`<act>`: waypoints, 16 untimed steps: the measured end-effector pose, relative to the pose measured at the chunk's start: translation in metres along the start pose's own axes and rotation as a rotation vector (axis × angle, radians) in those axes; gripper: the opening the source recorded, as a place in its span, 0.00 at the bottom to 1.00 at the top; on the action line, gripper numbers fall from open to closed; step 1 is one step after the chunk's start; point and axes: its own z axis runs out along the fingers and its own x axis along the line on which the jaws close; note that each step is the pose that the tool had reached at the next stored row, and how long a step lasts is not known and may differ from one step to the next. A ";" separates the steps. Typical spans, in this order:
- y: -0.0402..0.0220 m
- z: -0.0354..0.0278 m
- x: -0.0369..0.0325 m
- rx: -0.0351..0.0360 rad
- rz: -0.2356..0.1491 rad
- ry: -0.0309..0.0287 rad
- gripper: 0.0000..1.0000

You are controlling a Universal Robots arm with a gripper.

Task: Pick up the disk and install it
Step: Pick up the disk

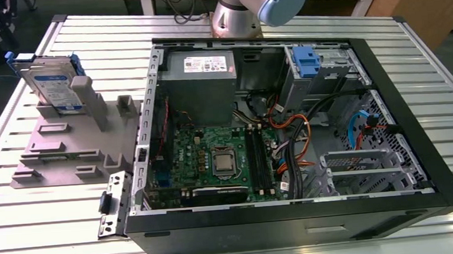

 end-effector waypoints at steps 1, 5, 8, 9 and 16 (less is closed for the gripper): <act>0.0000 0.0004 0.0000 -0.0001 -0.003 0.0002 0.18; 0.0001 0.0028 0.0001 0.0002 -0.017 0.0005 0.19; 0.0002 0.0056 0.0003 -0.0001 -0.031 0.0009 0.31; 0.0002 0.0068 0.0004 -0.0004 -0.039 0.0011 0.36; -0.0001 0.0151 0.0006 -0.0034 -0.149 0.0054 0.49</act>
